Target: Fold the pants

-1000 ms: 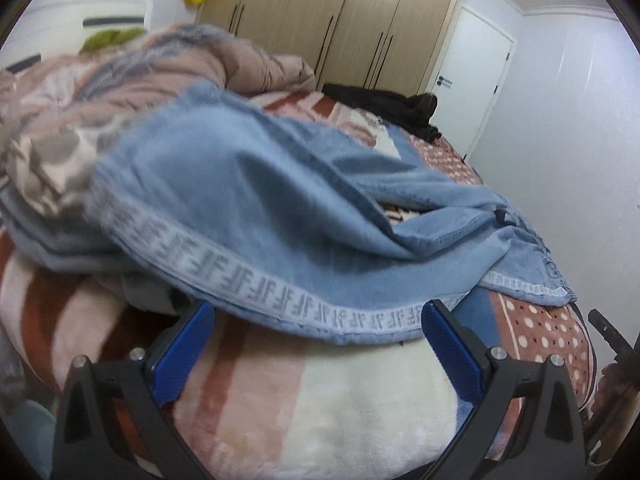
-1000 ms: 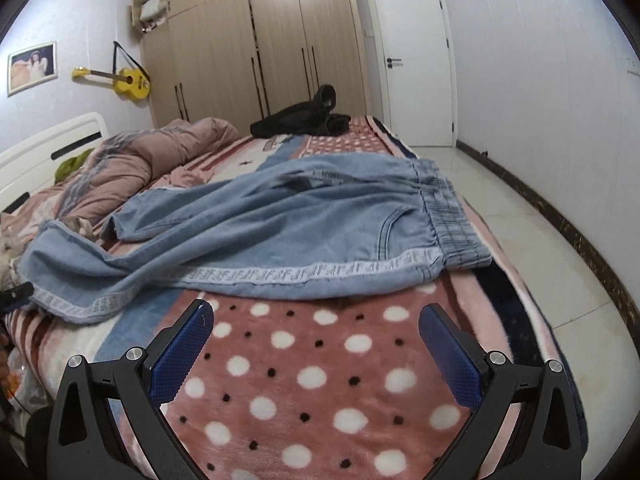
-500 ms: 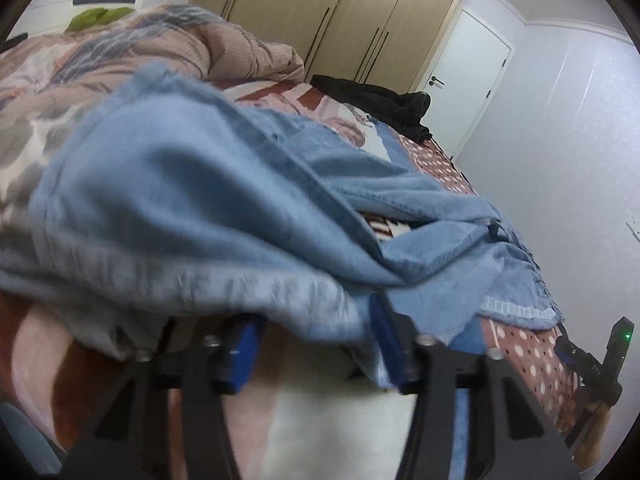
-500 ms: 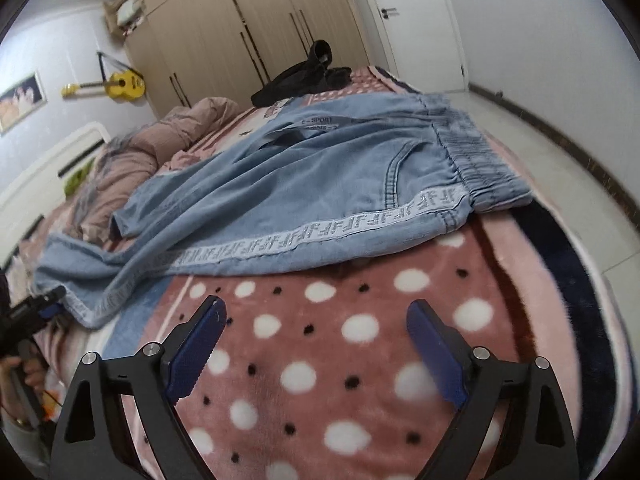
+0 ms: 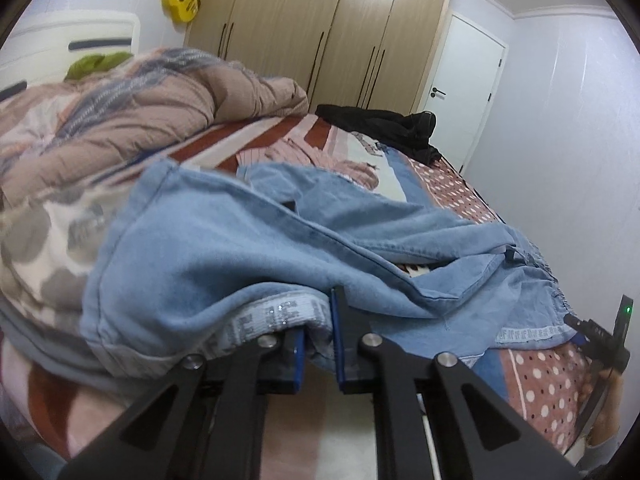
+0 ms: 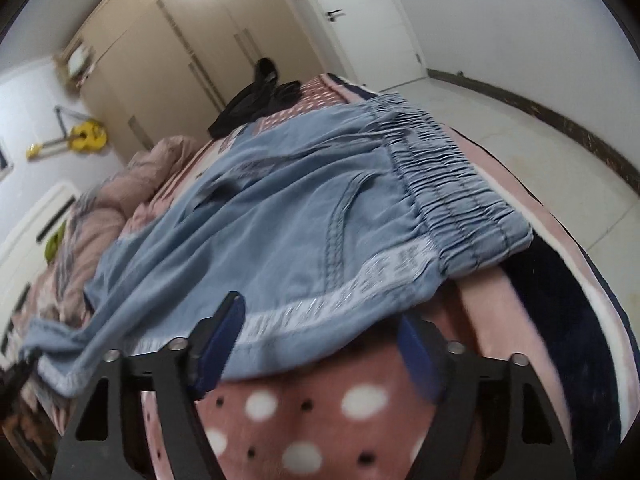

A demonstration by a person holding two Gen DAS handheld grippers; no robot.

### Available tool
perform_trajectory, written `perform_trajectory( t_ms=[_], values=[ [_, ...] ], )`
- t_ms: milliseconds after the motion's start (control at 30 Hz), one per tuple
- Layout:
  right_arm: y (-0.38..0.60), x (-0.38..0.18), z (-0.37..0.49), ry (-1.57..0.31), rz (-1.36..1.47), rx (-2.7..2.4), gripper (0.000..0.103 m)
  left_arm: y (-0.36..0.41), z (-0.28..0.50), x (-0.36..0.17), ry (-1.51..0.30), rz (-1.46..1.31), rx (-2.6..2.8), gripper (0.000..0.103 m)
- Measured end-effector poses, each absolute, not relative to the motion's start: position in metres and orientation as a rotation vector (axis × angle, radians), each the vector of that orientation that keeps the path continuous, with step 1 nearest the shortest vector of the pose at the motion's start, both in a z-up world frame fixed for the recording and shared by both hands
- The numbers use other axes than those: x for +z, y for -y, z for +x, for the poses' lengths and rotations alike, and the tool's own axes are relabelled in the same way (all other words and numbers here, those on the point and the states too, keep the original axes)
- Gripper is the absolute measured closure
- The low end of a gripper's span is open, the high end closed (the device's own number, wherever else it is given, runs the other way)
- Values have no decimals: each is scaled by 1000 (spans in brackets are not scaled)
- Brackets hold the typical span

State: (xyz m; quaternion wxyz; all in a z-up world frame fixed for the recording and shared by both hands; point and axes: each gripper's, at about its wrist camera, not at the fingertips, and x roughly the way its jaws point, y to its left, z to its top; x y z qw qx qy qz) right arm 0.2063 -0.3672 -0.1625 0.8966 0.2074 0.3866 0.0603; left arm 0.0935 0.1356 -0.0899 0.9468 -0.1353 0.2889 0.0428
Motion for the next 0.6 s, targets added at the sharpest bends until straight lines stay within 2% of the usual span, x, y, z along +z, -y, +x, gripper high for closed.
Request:
perform_trajectory(
  t_ms=[33,67,100,133,200,300,600],
  values=[
    [371,-163,211,-804,430,105,49,-134,95,-86,-580,-266,89,94],
    [372,-163,213,-808,426,87,61,-134,95,-82,-570,-254,88,95],
    [374,-162,215,-814,415,65,78,-134,95,-77,-561,-242,89,95],
    [377,-162,217,-820,394,35,87,-135,95,-73,-553,-235,90,95],
    [381,-160,215,-813,392,44,95,-138,97,-65,-542,-231,85,95],
    [389,-155,207,-794,372,26,98,-142,101,-57,-535,-202,98,95],
    [397,-127,191,-808,277,63,99,-148,111,-49,-601,-168,62,95]
  ],
)
